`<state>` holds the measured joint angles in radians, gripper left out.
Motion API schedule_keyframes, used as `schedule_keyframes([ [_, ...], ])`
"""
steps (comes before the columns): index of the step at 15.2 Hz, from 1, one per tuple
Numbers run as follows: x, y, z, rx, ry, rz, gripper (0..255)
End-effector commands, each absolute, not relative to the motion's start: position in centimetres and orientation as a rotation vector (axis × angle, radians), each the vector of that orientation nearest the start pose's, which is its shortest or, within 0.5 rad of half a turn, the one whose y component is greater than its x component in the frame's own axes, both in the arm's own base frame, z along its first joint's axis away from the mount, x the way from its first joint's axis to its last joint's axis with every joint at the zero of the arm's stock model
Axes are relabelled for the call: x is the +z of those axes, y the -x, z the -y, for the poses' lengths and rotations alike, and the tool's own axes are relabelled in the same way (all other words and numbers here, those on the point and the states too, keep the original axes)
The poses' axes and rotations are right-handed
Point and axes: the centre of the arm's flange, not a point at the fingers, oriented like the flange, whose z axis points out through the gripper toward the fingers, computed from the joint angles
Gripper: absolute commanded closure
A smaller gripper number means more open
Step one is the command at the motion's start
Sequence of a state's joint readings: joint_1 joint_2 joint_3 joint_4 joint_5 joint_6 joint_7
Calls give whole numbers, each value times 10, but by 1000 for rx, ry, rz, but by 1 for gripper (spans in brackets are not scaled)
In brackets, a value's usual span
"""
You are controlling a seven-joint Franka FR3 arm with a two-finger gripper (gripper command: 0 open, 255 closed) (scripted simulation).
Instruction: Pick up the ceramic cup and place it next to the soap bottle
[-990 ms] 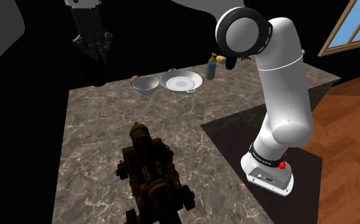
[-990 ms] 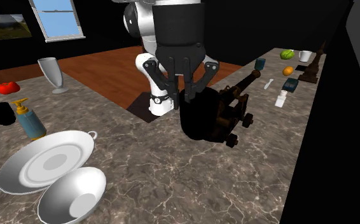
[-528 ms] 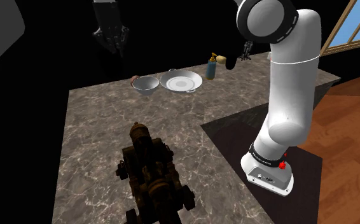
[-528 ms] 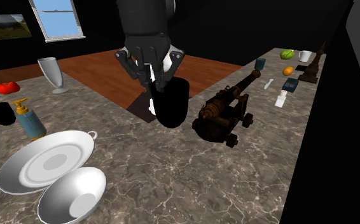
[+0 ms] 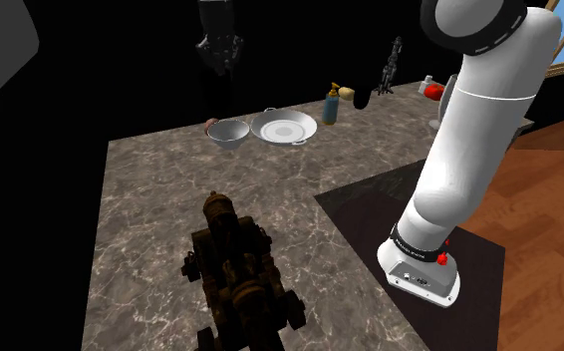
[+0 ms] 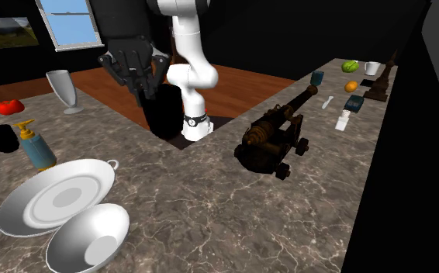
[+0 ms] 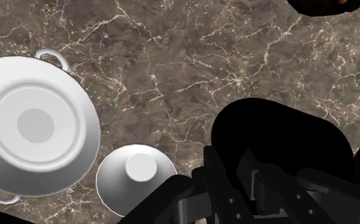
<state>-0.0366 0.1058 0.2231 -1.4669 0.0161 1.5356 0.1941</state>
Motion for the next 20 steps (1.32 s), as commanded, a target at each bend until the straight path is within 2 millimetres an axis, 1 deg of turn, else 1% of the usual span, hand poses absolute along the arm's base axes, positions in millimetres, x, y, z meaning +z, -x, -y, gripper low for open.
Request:
schedule_keyframes([
  [1, 609, -564, -78, 64, 3108, -11, 255],
  [20, 609, -488, 161, 64, 3108, -11, 255],
])
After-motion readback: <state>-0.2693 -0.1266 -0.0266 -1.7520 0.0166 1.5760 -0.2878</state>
